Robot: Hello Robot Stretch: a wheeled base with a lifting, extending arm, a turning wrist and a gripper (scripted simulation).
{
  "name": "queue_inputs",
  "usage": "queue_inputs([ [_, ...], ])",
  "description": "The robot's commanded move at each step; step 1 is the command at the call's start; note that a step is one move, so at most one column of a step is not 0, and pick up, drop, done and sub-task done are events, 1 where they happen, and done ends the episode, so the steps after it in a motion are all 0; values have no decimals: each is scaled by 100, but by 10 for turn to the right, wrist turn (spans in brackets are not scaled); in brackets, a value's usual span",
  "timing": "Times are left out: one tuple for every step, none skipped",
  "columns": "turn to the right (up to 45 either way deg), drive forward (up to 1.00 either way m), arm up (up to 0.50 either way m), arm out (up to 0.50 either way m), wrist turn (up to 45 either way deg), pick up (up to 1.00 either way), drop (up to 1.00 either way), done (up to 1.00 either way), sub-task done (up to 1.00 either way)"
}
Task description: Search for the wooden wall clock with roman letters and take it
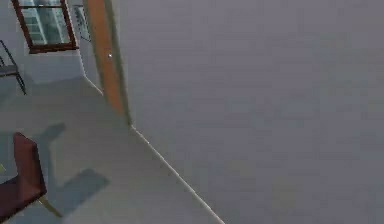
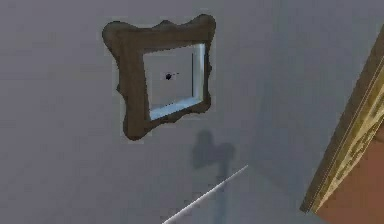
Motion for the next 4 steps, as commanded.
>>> queue_inputs([
  [450, 0, 0, 0, 0, 0, 0, 0, 0],
  [450, 0, 0, 0, 0, 0, 0, 0, 0],
  [240, 0, 0, 0, 0, 0, 0, 0, 0],
  [30, 0, 0, 0, 0, 0, 0, 0, 0],
])
